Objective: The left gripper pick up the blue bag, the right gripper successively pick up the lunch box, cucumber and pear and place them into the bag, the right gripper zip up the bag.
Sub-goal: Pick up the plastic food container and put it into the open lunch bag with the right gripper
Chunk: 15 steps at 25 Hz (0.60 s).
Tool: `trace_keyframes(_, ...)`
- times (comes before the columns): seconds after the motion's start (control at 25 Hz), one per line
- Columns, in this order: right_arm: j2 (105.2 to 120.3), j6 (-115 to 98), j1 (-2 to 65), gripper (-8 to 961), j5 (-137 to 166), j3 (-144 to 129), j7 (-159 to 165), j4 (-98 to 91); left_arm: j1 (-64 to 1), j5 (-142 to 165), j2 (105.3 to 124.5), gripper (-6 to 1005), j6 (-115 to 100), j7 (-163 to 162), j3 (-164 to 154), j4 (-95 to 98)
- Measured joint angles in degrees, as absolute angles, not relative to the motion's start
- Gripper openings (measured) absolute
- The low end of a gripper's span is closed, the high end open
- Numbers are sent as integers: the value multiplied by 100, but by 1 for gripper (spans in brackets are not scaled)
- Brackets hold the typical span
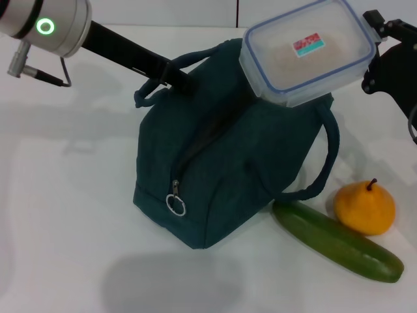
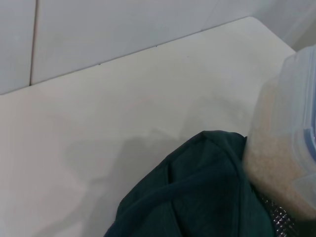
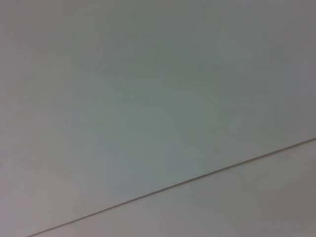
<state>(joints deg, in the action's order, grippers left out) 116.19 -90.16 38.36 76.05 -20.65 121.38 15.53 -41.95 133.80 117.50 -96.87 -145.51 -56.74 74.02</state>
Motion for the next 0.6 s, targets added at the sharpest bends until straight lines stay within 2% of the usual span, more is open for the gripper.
trace_keyframes(0.04, 11619, -9027, 3834, 128, 7604, -2065, 12137, 1552, -4198, 13377, 11744, 408, -9687, -14552, -5676, 7400)
trace_keyframes(0.48, 11619, -9120, 3821, 130, 7601, -1838, 12138, 1492, -4188, 13104, 11708, 41, -9744, -14772, -5638, 7403)
trace_keyframes(0.6, 11619, -9143, 3857, 131, 7610, -1721, 12138, 1462, -4166, 12964, 11687, 41, -9772, -14815, -5636, 7400)
